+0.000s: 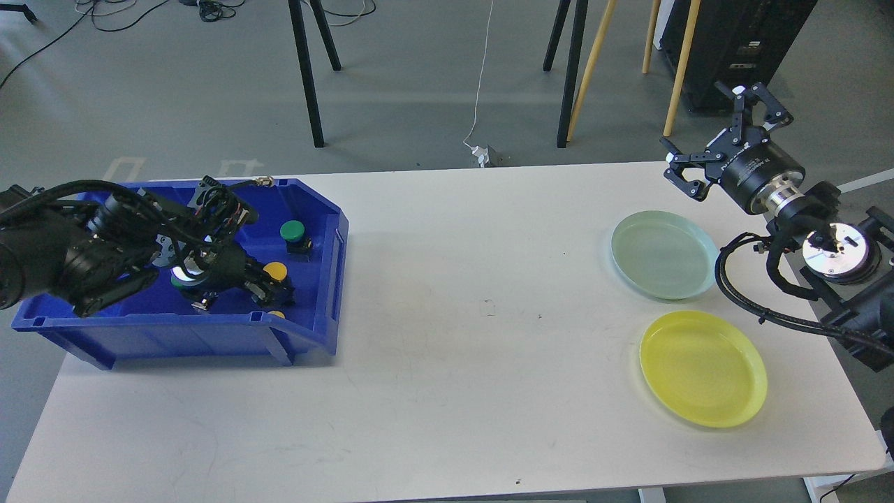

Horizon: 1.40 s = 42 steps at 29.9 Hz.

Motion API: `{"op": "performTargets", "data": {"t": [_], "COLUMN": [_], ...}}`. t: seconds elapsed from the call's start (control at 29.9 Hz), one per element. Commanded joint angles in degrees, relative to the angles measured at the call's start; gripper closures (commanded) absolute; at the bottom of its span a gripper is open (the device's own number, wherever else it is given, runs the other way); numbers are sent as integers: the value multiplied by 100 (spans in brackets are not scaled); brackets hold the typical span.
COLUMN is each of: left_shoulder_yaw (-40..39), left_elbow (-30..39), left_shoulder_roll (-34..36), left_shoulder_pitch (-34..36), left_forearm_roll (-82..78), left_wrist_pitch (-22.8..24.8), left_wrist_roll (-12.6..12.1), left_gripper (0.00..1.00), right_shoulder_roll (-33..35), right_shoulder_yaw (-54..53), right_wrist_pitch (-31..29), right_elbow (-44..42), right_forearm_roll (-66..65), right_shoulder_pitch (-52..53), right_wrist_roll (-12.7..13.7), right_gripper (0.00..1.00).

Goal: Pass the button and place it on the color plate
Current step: 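Close the left gripper on the yellow button inside the bin, then lift the yellow button out and carry it toward the right gripper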

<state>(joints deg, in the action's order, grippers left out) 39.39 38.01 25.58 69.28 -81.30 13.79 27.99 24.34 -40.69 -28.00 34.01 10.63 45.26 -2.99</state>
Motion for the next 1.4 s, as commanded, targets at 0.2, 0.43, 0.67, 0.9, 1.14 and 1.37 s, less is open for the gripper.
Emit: {"op": "performTargets", "data": {"t": [0.2,0.43,0.67,0.9,1.14,1.37], "left_shoulder_yaw": [-54,-28,-159,-2458,-4253,-5028], "left_elbow": [-13,-4,442,2260,3134,2177], "left_shoulder_roll": [-9,18,859,2407,1269,-886], "left_shoulder_pitch": [-2,24,664,1053,-9,-942], "left_forearm_roll": [9,9,35,577,2310,2602], "left_wrist_pitch": [-17,-333,-298,316,353,133], "left_wrist_roll": [1,1,1,1,1,1], "left_gripper": [58,97,96,96,96,95], "right_shoulder_roll": [0,9,18,280,1098,1125], "right_shoulder_yaw": [0,0,-9,35,43,280], "right_wrist_pitch": [0,0,0,0,0,0], "right_elbow": [0,0,9,683,2722,3612], "right_forearm_roll": [0,0,0,-26,-1043,-1389], "right_shoulder_pitch": [-52,-88,-88,-342,-668,-782], "right_wrist_roll": [0,0,-9,0,-9,-79], "right_gripper": [0,0,0,0,0,0]}}
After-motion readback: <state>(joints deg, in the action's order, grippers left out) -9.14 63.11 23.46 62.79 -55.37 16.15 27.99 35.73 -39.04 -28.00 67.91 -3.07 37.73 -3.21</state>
